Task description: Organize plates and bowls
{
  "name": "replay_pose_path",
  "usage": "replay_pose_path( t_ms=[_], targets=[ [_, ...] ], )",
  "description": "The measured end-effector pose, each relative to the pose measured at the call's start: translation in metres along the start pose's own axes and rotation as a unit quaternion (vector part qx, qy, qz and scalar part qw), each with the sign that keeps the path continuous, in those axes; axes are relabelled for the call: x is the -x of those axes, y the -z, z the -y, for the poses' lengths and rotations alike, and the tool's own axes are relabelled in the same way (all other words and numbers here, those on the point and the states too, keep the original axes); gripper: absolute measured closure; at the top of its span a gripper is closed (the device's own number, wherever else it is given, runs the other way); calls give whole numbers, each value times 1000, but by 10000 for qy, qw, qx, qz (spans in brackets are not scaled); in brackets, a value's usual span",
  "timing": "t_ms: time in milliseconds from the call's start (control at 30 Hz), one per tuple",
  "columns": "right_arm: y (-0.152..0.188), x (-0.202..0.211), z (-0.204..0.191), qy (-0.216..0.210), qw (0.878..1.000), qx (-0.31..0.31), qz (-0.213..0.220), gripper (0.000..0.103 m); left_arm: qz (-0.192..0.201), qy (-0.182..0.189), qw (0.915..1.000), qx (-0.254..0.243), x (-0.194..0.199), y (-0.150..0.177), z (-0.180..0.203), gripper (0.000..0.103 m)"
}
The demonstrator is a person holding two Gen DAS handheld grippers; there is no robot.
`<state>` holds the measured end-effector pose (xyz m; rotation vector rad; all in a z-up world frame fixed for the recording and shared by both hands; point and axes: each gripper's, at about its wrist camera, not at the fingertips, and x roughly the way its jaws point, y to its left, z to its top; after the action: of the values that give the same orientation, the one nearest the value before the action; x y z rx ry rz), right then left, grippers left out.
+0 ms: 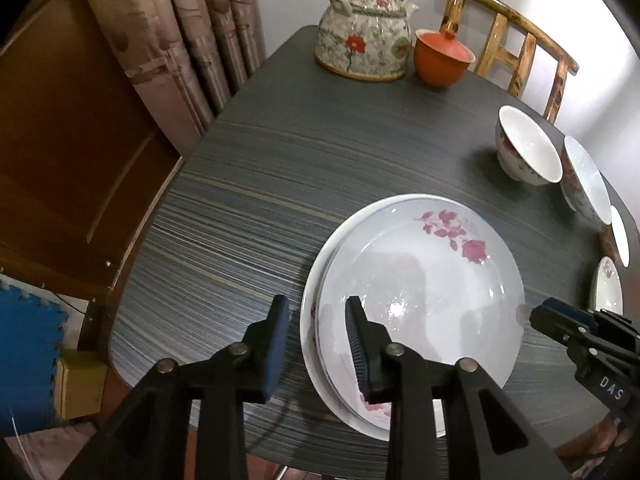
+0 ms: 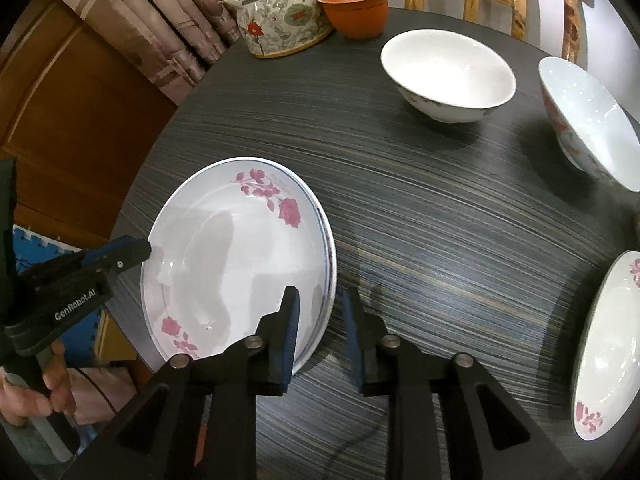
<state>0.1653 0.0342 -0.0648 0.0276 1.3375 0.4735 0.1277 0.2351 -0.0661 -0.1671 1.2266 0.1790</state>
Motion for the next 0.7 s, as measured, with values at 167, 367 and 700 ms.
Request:
replay_pose_path(
  t_ms=[167,367,700],
  targets=[
    [5,17,14,9,9999,-67,133,80,69,165,9998,-67,14,0,14,70],
    [19,39,43,68,9995,-210,239,80,-54,648,9977,-205,21,1,56,66],
    [51,88,129,216,9954,-786,500,76,-394,1456,9871,-538,19,6,147,66]
  ],
)
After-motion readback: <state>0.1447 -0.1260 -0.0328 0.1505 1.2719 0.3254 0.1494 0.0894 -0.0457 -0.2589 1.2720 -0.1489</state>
